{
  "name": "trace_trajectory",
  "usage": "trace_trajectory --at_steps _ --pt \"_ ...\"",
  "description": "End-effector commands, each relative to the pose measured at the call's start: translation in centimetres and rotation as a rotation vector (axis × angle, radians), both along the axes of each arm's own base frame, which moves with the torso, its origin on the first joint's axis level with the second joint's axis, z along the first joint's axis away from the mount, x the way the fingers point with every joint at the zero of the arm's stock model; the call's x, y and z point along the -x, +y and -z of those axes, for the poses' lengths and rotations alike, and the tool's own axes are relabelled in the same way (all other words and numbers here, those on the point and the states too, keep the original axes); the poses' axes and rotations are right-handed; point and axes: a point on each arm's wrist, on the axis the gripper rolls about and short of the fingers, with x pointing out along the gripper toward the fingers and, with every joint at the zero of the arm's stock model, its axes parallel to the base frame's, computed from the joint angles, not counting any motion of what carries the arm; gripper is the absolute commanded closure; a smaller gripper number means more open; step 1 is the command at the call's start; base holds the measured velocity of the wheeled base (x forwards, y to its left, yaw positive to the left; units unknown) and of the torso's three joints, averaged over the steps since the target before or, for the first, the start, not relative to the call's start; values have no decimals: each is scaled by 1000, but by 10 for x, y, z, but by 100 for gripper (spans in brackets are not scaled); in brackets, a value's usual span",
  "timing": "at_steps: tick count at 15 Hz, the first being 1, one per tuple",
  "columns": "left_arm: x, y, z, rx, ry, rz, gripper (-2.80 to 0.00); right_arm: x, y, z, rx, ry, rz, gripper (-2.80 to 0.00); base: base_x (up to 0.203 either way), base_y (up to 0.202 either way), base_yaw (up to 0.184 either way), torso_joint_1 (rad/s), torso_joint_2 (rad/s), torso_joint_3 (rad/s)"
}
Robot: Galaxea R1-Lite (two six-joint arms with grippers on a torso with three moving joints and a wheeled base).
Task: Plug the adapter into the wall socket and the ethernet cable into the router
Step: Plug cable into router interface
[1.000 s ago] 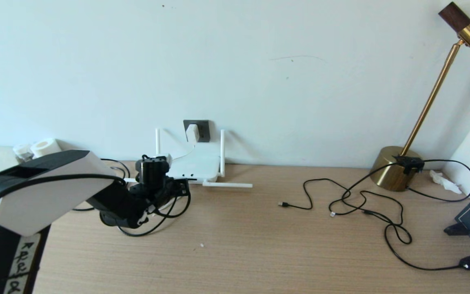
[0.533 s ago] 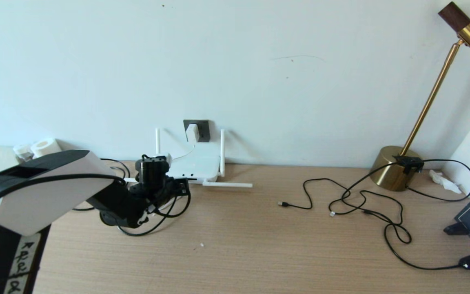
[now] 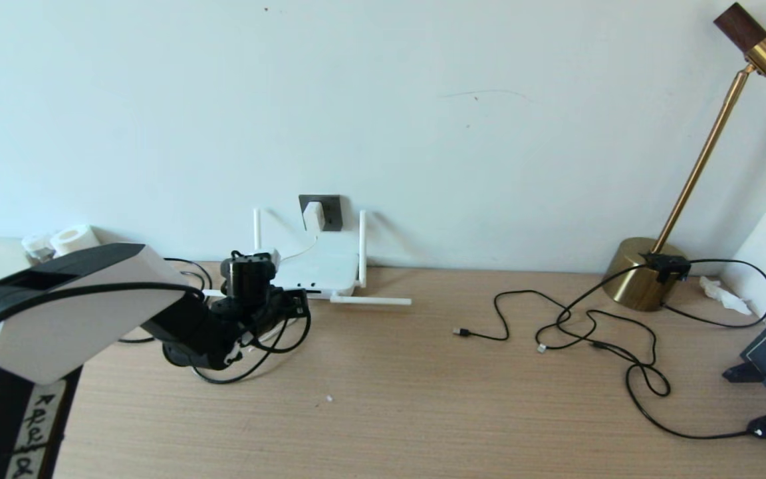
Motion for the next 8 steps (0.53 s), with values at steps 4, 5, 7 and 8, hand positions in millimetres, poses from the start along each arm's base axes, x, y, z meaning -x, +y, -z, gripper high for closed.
trace_trajectory --at_steps 4,5,7,8 --pt "0 0 0 1 -1 -1 0 0 0 0 1 2 -1 -280 0 0 0 0 0 0" --pt "0 0 0 1 -1 -1 0 0 0 0 1 2 -1 -280 0 0 0 0 0 0" --pt "-1 0 -1 2 -5 -1 0 0 0 0 1 2 -1 -280 0 0 0 0 0 0" --pt "-1 0 -1 2 -4 -1 0 0 0 0 1 2 -1 -280 0 0 0 0 0 0"
